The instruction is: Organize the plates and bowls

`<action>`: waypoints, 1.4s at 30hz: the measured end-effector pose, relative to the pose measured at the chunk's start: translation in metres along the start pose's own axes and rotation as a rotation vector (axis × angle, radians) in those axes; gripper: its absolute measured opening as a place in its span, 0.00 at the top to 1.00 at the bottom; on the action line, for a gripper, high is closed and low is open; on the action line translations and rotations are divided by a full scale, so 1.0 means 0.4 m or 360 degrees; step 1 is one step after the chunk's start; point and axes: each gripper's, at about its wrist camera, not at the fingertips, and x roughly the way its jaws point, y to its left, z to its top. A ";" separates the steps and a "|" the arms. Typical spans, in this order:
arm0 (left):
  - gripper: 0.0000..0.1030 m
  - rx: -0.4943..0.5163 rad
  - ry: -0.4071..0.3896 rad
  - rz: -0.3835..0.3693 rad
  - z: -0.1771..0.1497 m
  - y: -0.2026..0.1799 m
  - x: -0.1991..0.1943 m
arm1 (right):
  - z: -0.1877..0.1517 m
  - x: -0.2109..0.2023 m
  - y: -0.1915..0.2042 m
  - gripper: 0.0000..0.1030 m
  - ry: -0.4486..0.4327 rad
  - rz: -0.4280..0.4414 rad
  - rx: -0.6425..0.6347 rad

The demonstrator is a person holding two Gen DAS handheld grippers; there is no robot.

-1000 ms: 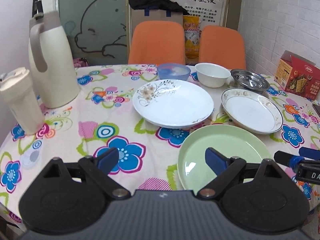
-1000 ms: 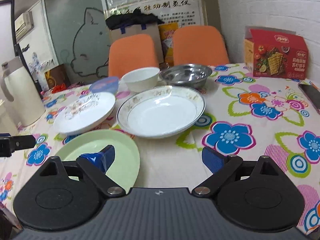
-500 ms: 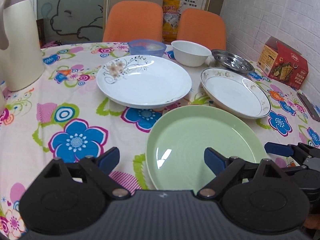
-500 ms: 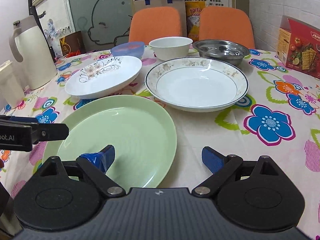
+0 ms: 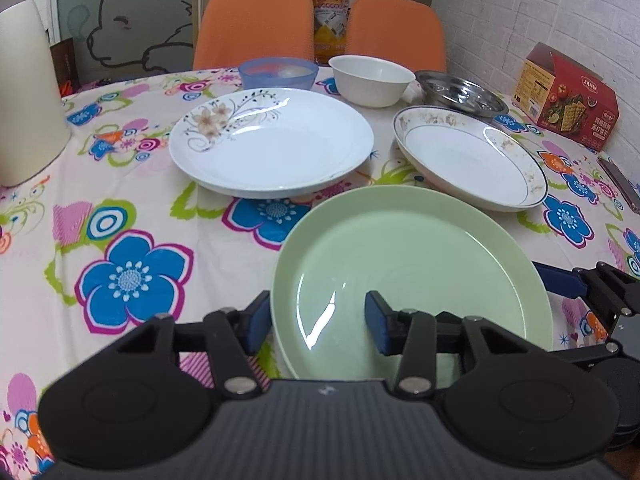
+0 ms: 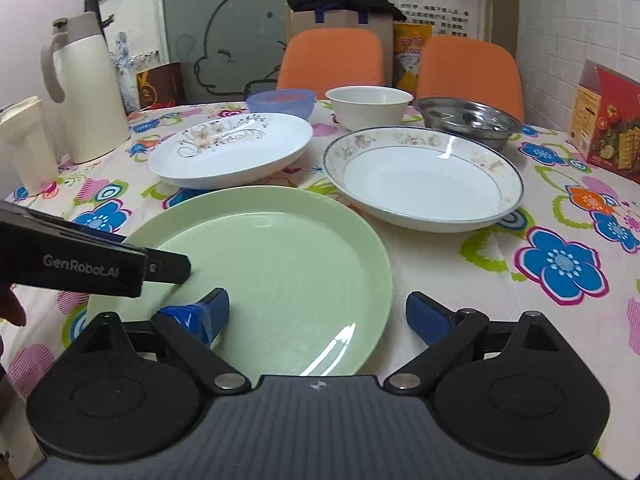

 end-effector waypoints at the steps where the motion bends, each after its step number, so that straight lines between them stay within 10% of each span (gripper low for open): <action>1: 0.58 0.0005 -0.0008 0.0027 -0.001 -0.004 0.000 | -0.004 -0.003 -0.002 0.24 -0.0018 0.0017 -0.0004; 7: 0.68 -0.0053 -0.0001 0.0113 0.001 0.003 -0.013 | -0.004 -0.021 0.000 0.50 -0.0060 -0.0038 0.0037; 20: 0.68 -0.0225 -0.0004 0.0323 -0.040 0.185 -0.117 | 0.025 -0.007 0.167 0.50 -0.0120 0.0215 -0.0021; 27: 0.68 -0.0207 -0.0006 0.0291 -0.033 0.162 -0.059 | 0.012 0.020 0.161 0.49 -0.0055 0.0129 -0.0058; 31: 0.39 -0.0210 -0.0034 0.0257 -0.025 0.193 -0.074 | 0.021 0.019 0.143 0.47 -0.0014 0.0206 -0.0040; 42: 0.38 -0.0256 -0.0088 0.0168 0.238 0.324 0.062 | 0.296 0.147 0.037 0.47 -0.0150 0.0197 -0.0061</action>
